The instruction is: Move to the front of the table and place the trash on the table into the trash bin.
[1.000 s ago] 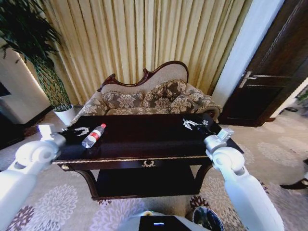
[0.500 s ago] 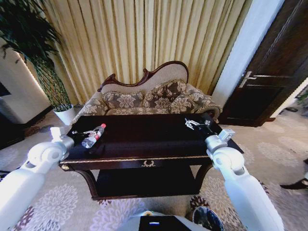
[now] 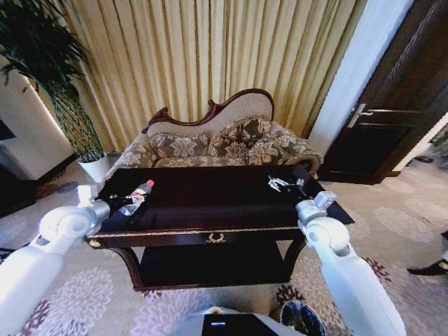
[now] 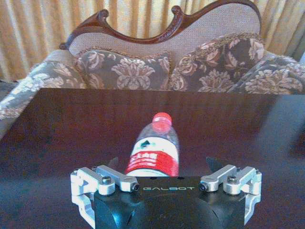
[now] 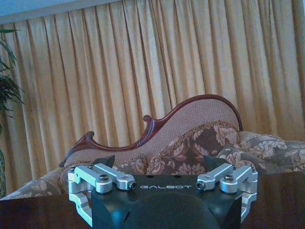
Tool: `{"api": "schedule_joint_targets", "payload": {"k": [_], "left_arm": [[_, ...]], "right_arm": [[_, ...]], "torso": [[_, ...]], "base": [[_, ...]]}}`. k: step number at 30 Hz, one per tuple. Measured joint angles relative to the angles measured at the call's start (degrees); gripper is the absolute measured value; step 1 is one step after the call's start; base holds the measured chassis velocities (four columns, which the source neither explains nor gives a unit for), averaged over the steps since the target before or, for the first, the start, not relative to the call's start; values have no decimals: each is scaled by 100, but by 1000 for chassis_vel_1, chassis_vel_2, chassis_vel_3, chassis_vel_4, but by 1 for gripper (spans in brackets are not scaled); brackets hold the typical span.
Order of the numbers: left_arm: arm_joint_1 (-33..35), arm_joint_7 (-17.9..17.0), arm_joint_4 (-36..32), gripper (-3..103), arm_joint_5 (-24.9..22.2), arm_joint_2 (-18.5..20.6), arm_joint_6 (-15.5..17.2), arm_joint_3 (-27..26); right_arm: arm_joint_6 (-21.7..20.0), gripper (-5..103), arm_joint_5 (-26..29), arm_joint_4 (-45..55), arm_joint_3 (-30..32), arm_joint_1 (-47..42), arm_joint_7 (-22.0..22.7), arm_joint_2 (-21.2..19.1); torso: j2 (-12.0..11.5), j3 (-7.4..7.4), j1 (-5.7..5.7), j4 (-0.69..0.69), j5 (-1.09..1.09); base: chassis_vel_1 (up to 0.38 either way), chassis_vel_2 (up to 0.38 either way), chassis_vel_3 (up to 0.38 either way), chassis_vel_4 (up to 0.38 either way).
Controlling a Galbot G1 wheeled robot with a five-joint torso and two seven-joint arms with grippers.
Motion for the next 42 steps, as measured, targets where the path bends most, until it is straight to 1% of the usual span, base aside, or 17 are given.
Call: {"api": "schedule_joint_targets", "payload": {"k": [3, 9, 15, 24, 38, 42], "left_arm": [[189, -11, -40, 100, 89, 9, -1, -198], [397, 2, -27, 100, 118, 43, -8, -413], [434, 24, 36, 100, 134, 45, -11, -419], [439, 39, -50, 100, 249, -129, -17, -284], [482, 35, -57, 100, 270, -222, -20, -249], [490, 35, -56, 100, 271, -246, -21, -223]], "right_arm": [[19, 100, -36, -44, -4, -13, 0, 17], [37, 100, -57, -77, -16, 10, 0, 24], [38, 100, -72, -49, -34, 0, 0, 48], [55, 100, -97, -25, -12, -15, 0, 47], [78, 100, -109, -68, -51, 15, 0, 50], [142, 100, -161, -151, -84, 44, 0, 94]], "torso": [[0, 0, 0, 0, 0], [0, 0, 0, 0, 0], [0, 0, 0, 0, 0], [0, 0, 0, 0, 0], [0, 0, 0, 0, 0], [0, 0, 0, 0, 0]], "base": [[0, 0, 0, 0], [0, 0, 0, 0], [0, 0, 0, 0], [0, 0, 0, 0], [0, 0, 0, 0], [0, 0, 0, 0]]}}
